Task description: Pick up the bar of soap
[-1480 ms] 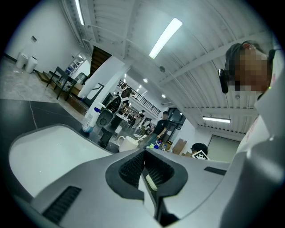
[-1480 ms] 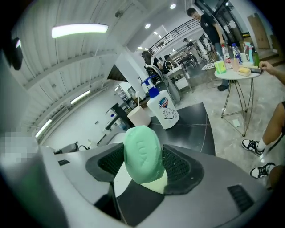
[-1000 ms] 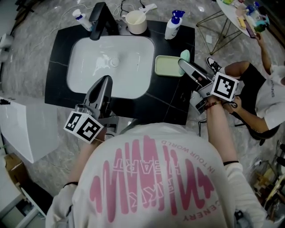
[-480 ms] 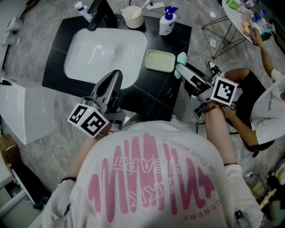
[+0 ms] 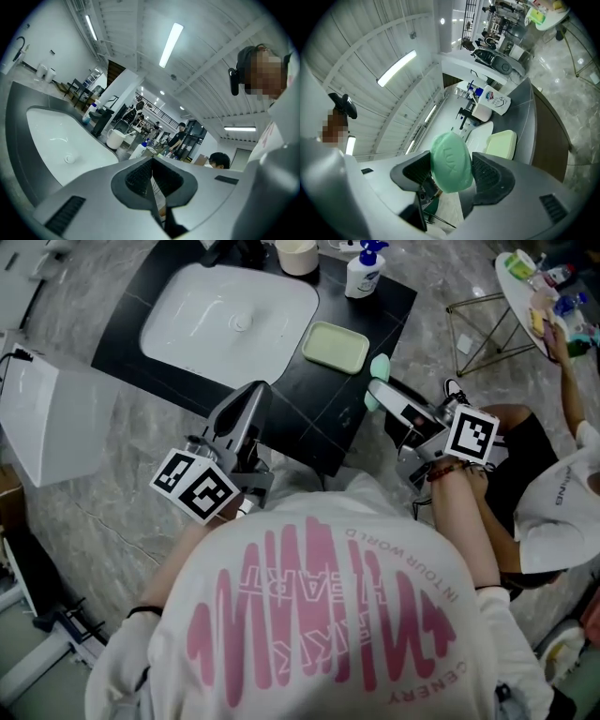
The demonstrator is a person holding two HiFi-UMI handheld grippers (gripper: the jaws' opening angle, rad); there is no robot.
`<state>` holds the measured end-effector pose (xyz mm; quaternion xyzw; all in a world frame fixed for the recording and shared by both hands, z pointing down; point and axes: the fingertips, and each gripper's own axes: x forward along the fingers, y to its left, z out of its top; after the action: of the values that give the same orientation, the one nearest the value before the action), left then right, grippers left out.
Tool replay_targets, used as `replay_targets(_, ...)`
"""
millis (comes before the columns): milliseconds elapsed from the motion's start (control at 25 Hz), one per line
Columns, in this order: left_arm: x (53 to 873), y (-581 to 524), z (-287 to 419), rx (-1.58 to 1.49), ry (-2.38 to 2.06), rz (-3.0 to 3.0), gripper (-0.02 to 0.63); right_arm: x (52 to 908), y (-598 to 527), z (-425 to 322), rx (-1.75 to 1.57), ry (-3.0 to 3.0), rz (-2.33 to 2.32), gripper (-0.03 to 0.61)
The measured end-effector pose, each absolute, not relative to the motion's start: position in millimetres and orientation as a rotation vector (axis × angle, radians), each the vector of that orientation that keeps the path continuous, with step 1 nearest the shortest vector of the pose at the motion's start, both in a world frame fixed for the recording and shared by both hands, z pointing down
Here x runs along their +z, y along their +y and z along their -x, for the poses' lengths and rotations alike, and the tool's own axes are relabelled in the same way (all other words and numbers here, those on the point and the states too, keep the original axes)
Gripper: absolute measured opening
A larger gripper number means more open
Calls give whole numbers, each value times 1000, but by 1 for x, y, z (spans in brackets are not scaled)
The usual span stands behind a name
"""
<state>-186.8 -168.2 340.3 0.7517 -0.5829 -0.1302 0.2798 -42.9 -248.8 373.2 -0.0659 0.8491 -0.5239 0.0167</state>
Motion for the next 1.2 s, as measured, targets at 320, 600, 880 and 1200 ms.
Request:
replay_targets(320,340,-137,155,-394,-1651,-1972,11,369,-224,30,-1700,2561,3,282)
replay_targets(600,306,-126,131,-513,-1573,-2104,11,306,-196,16,-1665,2267,-416,282)
replay_targets(880,274,-128,122,-607,-1522,-2154,11,268,-183,5,-1586,2159,-553,282)
replay_targets(1200,253,-131,117,-640,-1488,-2208,11,253,-178,-3,-1513,2154,-560,283)
